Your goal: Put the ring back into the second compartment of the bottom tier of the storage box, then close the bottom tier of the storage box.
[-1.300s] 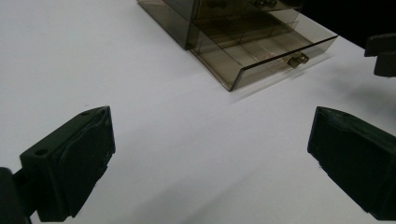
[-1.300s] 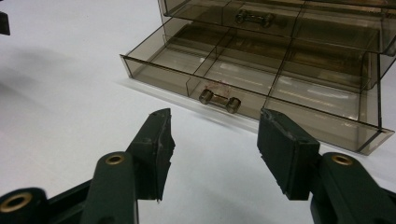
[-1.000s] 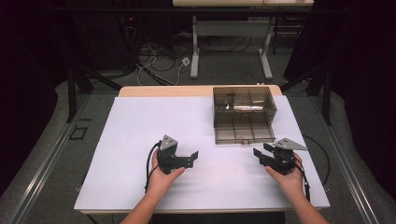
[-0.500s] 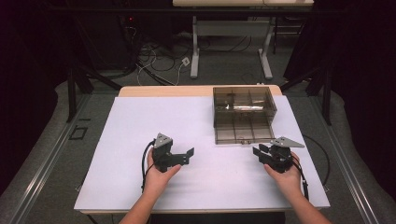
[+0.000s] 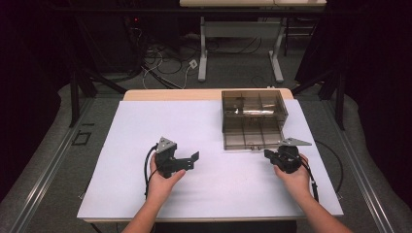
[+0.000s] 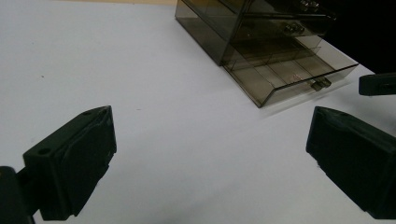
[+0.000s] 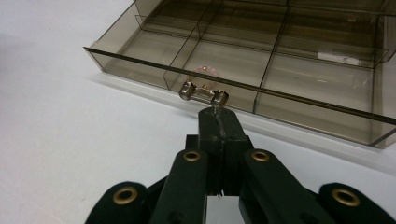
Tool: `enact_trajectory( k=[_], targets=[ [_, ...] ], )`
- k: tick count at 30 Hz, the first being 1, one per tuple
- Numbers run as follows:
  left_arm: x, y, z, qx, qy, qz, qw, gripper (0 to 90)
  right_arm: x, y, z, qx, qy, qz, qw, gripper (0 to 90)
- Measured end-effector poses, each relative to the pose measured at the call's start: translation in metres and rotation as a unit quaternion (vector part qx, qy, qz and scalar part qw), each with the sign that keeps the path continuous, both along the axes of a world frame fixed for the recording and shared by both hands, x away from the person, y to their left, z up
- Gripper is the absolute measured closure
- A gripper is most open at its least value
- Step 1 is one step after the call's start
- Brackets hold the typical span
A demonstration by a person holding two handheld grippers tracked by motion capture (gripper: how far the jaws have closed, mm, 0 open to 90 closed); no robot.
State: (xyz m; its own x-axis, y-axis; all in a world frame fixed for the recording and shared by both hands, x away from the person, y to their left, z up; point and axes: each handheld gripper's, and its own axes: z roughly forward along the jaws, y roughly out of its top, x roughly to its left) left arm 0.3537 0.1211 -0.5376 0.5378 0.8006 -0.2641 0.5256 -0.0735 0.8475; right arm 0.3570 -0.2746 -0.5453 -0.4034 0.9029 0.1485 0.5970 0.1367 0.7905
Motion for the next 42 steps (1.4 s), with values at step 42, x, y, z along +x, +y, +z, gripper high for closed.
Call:
enact_trajectory(
  k=[42],
  targets=[
    [0.001, 0.001, -0.002, 0.002, 0.005, 0.004, 1.0, 2.1, 0.03, 0.0, -0.009, 0.002, 0.059, -0.027, 0.9979, 90.0]
  ],
)
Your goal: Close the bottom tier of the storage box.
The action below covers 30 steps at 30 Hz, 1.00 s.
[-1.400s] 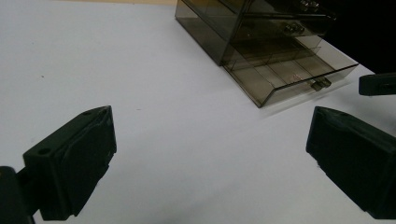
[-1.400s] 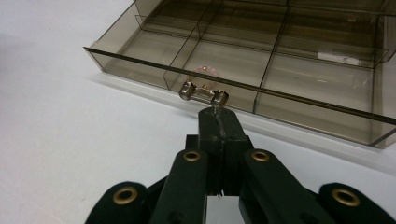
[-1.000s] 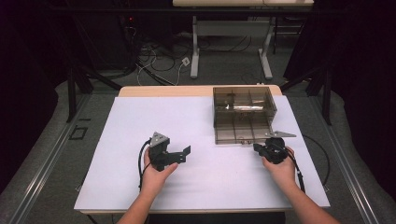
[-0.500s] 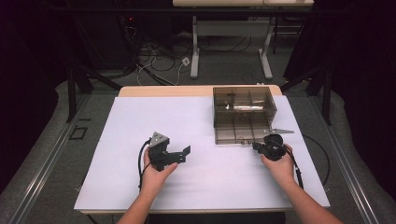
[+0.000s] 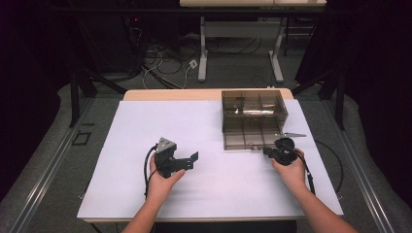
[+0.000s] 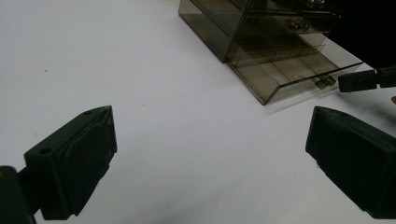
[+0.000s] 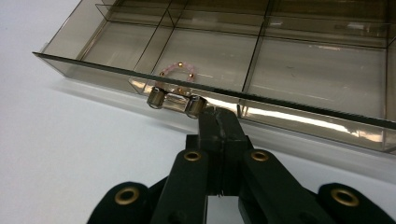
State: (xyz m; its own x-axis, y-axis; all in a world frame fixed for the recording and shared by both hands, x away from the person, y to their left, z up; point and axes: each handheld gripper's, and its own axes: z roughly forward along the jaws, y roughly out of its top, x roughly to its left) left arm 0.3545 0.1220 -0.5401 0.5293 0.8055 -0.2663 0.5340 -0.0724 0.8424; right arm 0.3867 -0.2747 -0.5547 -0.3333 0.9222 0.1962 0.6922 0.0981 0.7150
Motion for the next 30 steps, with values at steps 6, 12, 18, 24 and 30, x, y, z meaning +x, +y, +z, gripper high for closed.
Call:
enact_trajectory(
  k=[6, 12, 18, 24, 30],
  targets=[
    [0.0, -0.001, -0.001, 0.002, 0.002, 0.0, 1.0, 2.2, 0.002, 0.001, -0.002, 0.004, 0.004, -0.004, 1.0, 90.0],
    [0.0, -0.001, -0.001, 0.003, 0.004, -0.001, 1.0, 2.2, 0.003, 0.001, -0.003, 0.007, 0.007, -0.007, 0.9999, 90.0],
    [0.0, -0.001, -0.002, 0.003, 0.003, 0.001, 1.0, 2.2, 0.005, 0.003, -0.005, 0.014, 0.01, -0.006, 0.9998, 90.0],
    [0.0, -0.001, -0.002, 0.003, 0.003, 0.001, 1.0, 2.2, 0.007, 0.004, -0.005, 0.013, 0.016, -0.01, 0.9997, 90.0],
    [0.0, -0.002, -0.003, 0.003, 0.005, 0.0, 1.0, 2.3, 0.011, 0.007, -0.003, 0.008, 0.013, -0.011, 0.9998, 90.0]
  ],
)
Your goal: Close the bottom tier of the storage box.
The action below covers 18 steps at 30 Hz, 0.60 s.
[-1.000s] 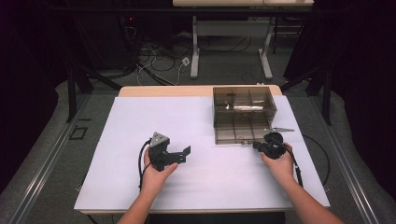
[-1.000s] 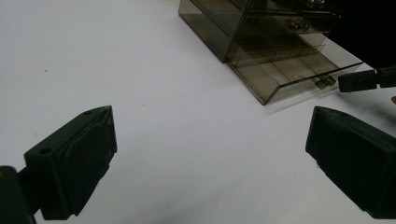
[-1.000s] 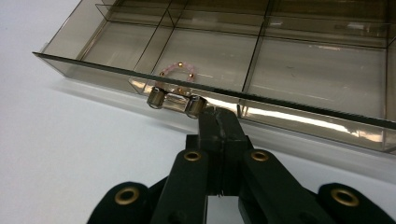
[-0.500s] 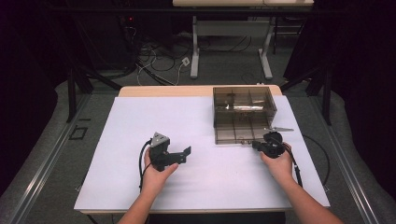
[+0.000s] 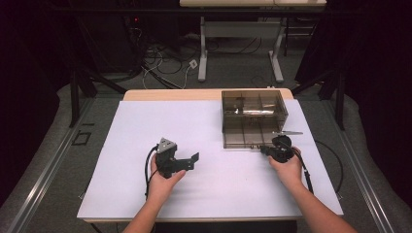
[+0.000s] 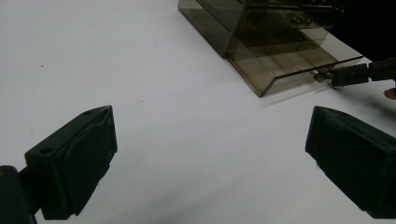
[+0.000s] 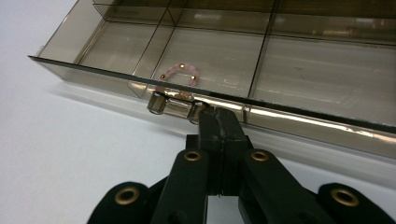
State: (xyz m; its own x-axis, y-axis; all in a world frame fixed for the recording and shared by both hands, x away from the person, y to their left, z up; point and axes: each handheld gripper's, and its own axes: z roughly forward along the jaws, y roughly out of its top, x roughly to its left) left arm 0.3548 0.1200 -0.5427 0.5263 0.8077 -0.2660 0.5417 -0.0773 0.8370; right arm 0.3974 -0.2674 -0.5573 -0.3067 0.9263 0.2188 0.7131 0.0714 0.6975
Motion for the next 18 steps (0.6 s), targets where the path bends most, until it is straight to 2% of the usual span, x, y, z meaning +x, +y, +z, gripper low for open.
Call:
enact_trajectory(
  k=[4, 18],
  targets=[
    [0.0001, 0.0002, -0.0003, -0.002, -0.001, 0.001, 1.0, 2.3, 0.003, 0.002, 0.0008, -0.001, 0.001, 0.003, 1.0, 90.0],
    [0.0005, 0.0003, -0.0013, 0.0, 0.001, 0.001, 1.0, 2.4, 0.0092, 0.0028, -0.0016, 0.002, -0.005, -0.014, 0.9999, 90.0]
  ],
)
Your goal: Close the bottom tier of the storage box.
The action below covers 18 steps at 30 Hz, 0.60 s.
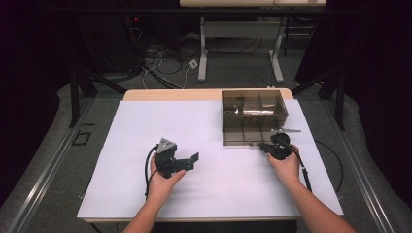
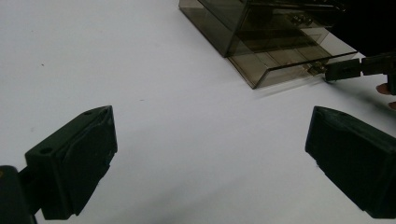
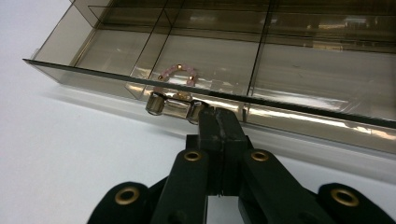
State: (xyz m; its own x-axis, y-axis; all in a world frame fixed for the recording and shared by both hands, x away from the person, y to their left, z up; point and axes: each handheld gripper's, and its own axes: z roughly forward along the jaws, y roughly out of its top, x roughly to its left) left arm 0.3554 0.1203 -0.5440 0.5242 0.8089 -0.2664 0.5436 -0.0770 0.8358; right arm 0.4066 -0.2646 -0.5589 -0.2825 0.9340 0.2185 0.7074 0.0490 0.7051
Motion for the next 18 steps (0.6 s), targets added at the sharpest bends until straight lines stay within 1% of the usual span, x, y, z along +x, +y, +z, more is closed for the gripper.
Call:
enact_trajectory(
  k=[3, 4, 5, 6, 9, 11, 14, 18],
  targets=[
    [0.0001, -0.0004, -0.0005, -0.001, 0.0, 0.0, 1.0, 2.4, 0.0014, 0.0, -0.001, 0.002, -0.004, -0.005, 1.0, 90.0],
    [0.0, -0.0005, -0.0005, -0.002, 0.0, 0.0, 1.0, 2.4, 0.0023, -0.0005, -0.0016, 0.001, -0.009, -0.005, 0.9999, 90.0],
    [0.0, -0.0007, -0.0006, -0.002, 0.0, 0.0, 1.0, 2.4, 0.0026, -0.0001, -0.0019, 0.003, -0.01, -0.008, 0.9999, 90.0],
    [0.0, -0.0007, -0.0008, -0.002, 0.0, 0.0, 1.0, 2.4, 0.0032, -0.0007, -0.0021, 0.005, -0.009, -0.005, 0.9999, 90.0],
    [0.0003, -0.0006, -0.0016, -0.001, 0.001, -0.001, 1.0, 2.4, 0.0038, 0.0008, -0.0038, 0.01, -0.008, -0.013, 0.9998, 90.0],
    [0.0005, 0.0001, -0.0017, 0.003, 0.002, -0.003, 1.0, 2.4, 0.0046, 0.0011, -0.0049, 0.008, -0.013, -0.014, 0.9998, 90.0],
    [0.0004, 0.0001, -0.0019, 0.001, 0.004, -0.001, 1.0, 2.4, 0.0057, 0.0012, -0.0061, 0.01, -0.02, -0.017, 0.9996, 90.0],
    [0.0006, 0.0001, -0.0022, 0.002, 0.003, -0.001, 1.0, 2.4, 0.0063, 0.0013, -0.0067, 0.014, -0.022, -0.023, 0.9994, 90.0]
  ],
)
